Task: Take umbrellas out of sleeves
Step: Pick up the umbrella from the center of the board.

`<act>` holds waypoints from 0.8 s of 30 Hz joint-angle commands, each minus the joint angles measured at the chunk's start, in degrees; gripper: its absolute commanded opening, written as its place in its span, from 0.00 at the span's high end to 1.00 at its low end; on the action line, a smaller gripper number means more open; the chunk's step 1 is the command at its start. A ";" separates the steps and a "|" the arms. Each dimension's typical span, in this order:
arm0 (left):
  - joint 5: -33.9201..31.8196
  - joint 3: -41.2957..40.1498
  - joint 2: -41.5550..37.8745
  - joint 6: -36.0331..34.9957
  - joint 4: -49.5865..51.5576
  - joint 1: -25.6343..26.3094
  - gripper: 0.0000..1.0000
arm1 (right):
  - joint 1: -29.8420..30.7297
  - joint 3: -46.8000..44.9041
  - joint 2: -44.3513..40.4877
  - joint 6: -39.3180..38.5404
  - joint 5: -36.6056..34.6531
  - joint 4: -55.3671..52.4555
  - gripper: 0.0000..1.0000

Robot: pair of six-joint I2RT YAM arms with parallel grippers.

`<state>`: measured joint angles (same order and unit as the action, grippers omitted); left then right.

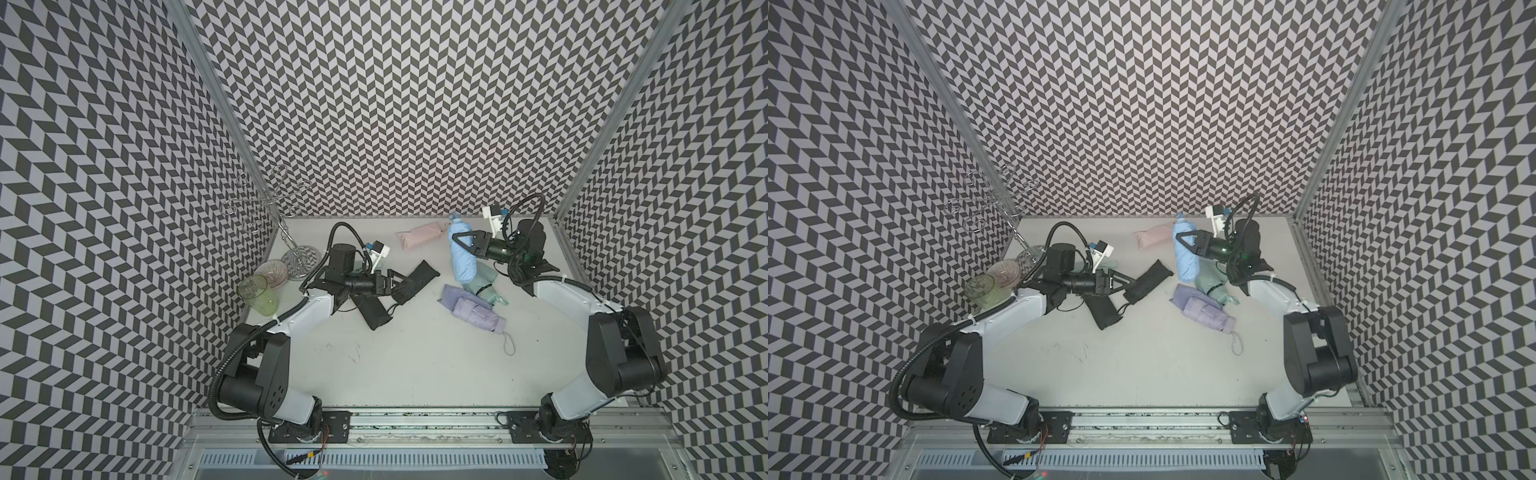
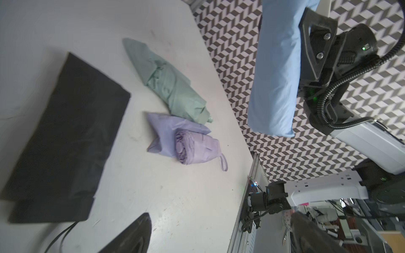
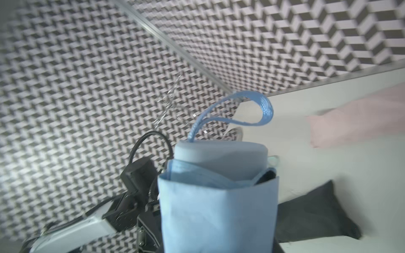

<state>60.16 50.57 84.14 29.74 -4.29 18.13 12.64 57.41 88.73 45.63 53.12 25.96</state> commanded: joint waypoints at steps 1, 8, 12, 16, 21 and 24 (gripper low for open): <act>4.26 -0.91 -2.87 4.78 -13.01 1.00 0.00 | 1.60 -2.54 -6.04 4.36 4.13 9.25 0.66; 8.23 0.15 -4.15 5.85 -17.68 5.14 0.00 | 4.84 -9.55 -14.18 10.71 -2.06 13.25 0.65; 5.88 0.77 -4.91 6.12 -18.31 6.99 0.00 | 6.51 -11.46 -18.06 12.74 -12.49 9.74 0.66; -0.37 3.69 -4.30 2.22 -11.86 9.03 0.00 | 9.72 -8.34 -20.82 9.21 -24.42 -3.59 0.68; -1.45 7.50 -2.01 0.29 -8.91 12.11 0.00 | 12.33 -7.42 -22.63 9.61 -31.90 -8.32 0.68; 0.00 8.39 -1.14 1.56 -11.07 13.44 0.00 | 13.01 -6.28 -22.09 9.01 -32.21 -9.46 0.67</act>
<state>60.14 57.08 81.95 31.77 -14.85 30.37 25.04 48.40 67.88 54.46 25.36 15.18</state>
